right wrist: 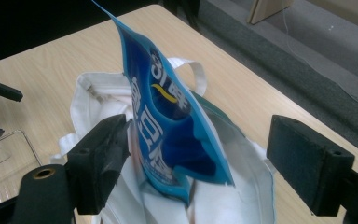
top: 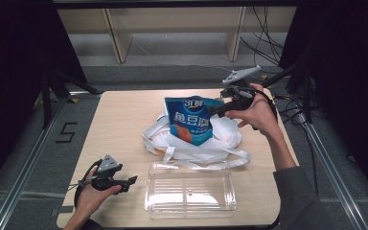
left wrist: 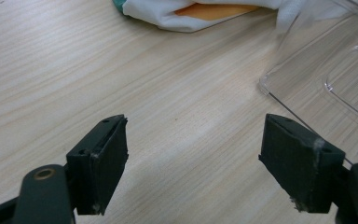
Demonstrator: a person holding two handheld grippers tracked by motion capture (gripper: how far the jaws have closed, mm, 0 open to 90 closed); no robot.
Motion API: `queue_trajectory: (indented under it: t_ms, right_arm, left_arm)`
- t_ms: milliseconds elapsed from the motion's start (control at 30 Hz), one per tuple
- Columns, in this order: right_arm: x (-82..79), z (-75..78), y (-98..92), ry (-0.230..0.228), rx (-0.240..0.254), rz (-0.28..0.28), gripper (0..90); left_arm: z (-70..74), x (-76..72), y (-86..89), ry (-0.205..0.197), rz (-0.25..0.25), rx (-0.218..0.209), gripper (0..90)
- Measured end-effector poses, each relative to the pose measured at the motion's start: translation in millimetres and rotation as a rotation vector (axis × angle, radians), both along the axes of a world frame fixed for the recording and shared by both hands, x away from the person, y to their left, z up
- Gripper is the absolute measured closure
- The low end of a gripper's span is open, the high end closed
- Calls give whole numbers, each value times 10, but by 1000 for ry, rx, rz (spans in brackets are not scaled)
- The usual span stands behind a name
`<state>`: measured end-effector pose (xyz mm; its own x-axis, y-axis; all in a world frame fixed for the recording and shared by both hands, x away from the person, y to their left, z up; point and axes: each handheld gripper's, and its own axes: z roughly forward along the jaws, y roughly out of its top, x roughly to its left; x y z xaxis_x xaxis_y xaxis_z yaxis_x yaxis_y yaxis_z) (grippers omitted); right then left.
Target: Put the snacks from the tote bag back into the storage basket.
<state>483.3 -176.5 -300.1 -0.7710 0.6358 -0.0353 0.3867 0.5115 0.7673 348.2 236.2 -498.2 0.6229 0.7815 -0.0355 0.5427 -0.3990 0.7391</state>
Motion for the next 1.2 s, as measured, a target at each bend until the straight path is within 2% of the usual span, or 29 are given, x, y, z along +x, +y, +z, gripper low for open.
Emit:
queue_trajectory:
  t_ms: [33,67,100,133,233,267,333,367,500,533,633,667,733,800,900,967,1000,1100,1167,1200]
  right_arm:
    - [0,0,0,0,0,0,217]
    - [41,13,65,-4,-20,-2,224]
    - [41,13,65,-4,-20,-2,224]
    - [70,28,143,9,-29,14,248]
    - [99,44,213,5,-41,35,257]
    - [144,48,272,-12,-54,56,280]
    - [181,61,325,-15,-71,71,292]
    - [189,67,352,0,-77,65,301]
    - [234,92,406,10,-103,83,337]
    - [233,102,434,34,-101,76,347]
    - [262,106,471,30,-115,84,399]
    - [256,105,488,47,-120,71,408]
    - [289,103,520,37,-138,92,446]
    - [299,109,544,68,-146,83,475]
    - [325,104,566,48,-160,94,514]
    - [341,98,588,61,-164,88,544]
    - [367,90,606,73,-178,90,583]
    - [389,82,622,77,-181,97,619]
    - [398,66,640,83,-190,101,648]
    - [417,66,653,91,-214,113,683]
  left_arm:
    - [0,0,0,0,0,0,222]
    - [-15,-4,-19,-20,18,-25,223]
    - [-22,-3,-26,-26,20,-36,223]
    - [-10,2,-14,-13,11,-11,223]
    - [-13,-4,-23,-14,11,-26,223]
    - [-13,-4,-22,-16,8,-25,223]
    - [-5,-4,-12,-14,0,-10,224]
    - [-12,-5,-19,-24,7,-18,224]
    - [1,0,-10,-12,-6,-11,225]
    - [1,1,-9,-12,-6,-12,225]
    - [0,2,-14,-15,-6,-15,225]
    - [-1,1,-16,-16,-7,-14,225]
    - [-2,1,-19,-16,-6,-16,225]
    - [-1,1,-21,-17,-6,-17,225]
    - [2,0,-23,-12,-4,-14,226]
    - [-2,-5,-39,-18,16,-29,227]
    - [-1,-4,-37,-24,8,-33,233]
    - [1,-1,-32,-31,-1,-27,233]
    - [-2,-5,-41,-22,11,-38,235]
    - [1,-4,-37,-23,7,-31,236]
